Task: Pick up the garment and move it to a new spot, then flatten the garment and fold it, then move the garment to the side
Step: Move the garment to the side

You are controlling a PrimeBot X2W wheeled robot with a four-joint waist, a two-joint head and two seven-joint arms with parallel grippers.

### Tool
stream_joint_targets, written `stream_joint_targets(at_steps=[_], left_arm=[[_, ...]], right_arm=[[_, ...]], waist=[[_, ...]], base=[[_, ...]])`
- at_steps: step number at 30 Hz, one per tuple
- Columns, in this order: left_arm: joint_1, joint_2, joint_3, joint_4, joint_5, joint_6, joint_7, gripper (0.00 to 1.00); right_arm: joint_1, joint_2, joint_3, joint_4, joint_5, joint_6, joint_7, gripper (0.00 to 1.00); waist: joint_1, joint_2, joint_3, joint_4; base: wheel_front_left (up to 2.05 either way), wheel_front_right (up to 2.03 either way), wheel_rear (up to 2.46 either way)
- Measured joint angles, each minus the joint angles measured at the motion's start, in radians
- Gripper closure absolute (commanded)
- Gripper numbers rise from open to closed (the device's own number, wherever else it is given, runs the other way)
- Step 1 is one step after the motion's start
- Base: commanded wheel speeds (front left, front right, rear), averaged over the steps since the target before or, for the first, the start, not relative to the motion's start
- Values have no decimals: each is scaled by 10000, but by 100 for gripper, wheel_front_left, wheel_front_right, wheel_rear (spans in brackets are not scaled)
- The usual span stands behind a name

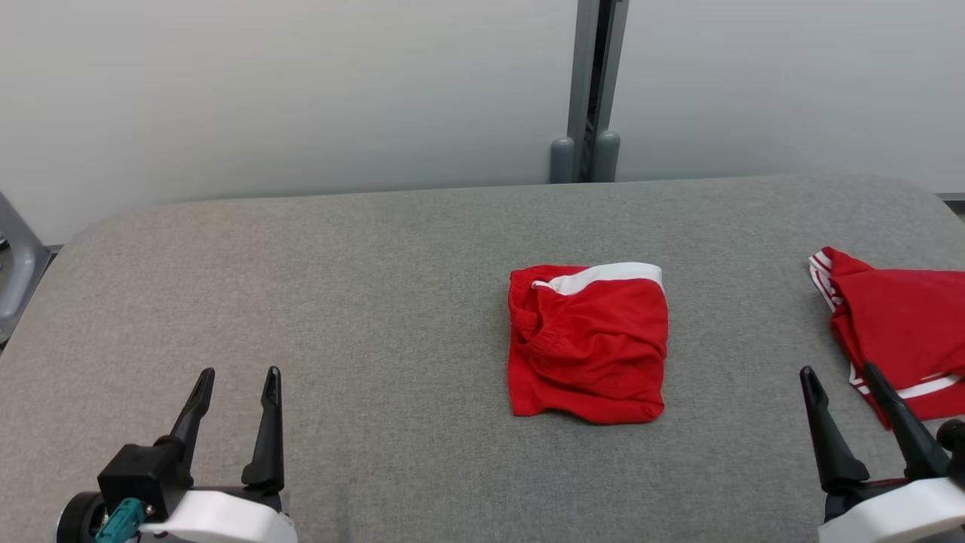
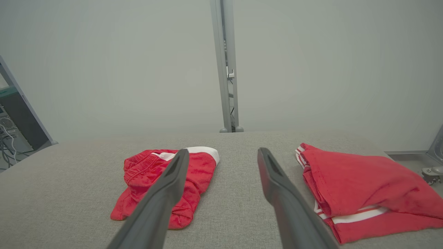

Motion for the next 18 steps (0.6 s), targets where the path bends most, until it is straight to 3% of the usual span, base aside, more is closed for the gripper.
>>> stream_joint_targets(at_steps=[7, 18], left_arm=[[-548, -12, 50, -138, 23, -27, -123, 0], [-1992, -372, 132, 332, 2, -430, -738, 0]], right_arm=[[-599, -63, -255, 506, 151, 0, -105, 0], [-2715, -502, 79, 3310, 453, 0, -458, 0]], waist=[[0, 0, 363, 362], [0, 0, 1752, 1447]], base=[[0, 0, 0], [0, 0, 0]])
